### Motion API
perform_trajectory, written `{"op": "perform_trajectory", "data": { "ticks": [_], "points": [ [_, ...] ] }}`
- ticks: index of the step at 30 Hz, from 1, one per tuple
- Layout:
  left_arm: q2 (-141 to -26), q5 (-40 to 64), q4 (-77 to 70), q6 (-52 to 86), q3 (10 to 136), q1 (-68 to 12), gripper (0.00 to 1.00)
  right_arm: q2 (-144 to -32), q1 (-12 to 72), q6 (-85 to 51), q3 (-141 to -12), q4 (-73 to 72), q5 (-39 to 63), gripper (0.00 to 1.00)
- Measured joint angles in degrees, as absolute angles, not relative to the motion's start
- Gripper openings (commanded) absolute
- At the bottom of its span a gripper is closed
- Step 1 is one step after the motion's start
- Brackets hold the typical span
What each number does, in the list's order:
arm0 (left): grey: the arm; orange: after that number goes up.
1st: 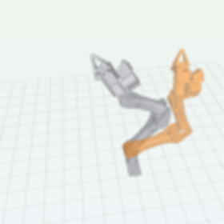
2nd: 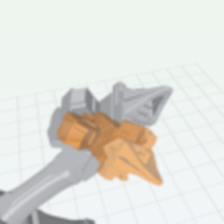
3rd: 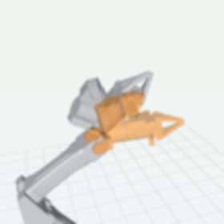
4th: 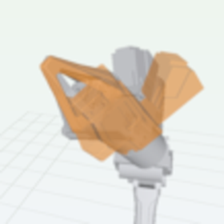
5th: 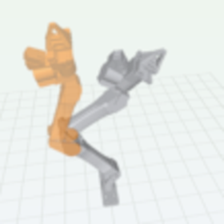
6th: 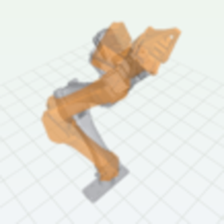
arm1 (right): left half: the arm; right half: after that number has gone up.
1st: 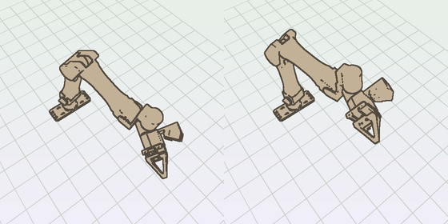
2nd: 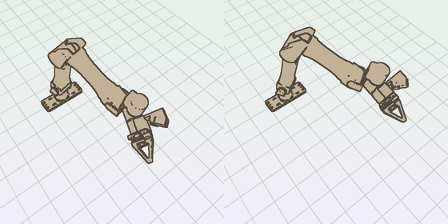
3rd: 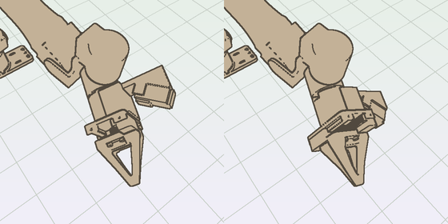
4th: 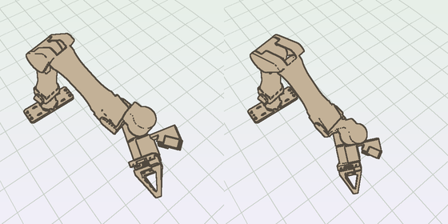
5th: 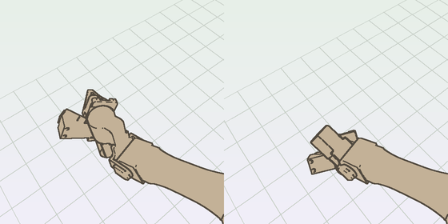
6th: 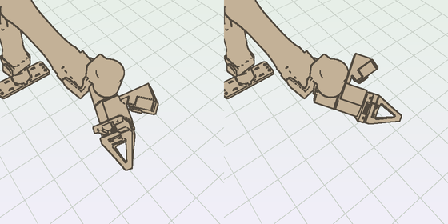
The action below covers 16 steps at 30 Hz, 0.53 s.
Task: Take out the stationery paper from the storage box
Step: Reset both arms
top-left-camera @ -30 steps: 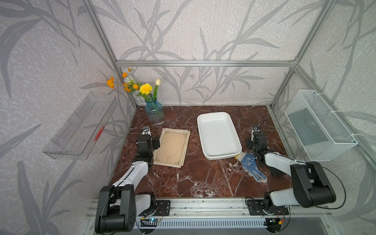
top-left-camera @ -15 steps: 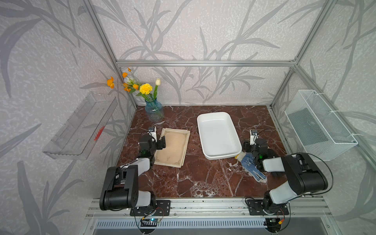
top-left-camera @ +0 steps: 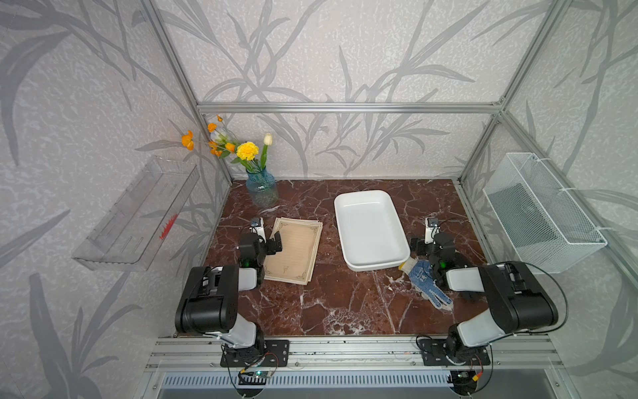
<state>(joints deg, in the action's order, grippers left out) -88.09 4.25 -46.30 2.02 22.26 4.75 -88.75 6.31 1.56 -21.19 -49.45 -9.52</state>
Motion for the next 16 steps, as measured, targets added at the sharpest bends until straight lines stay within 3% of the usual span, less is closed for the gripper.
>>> {"op": "perform_trajectory", "data": {
  "ticks": [16],
  "points": [
    [-88.1,2.9,-46.2,2.2,22.4,4.5,1.00,-88.8,6.3,1.6,-21.2,-49.4,-9.5,0.99]
  ]
}}
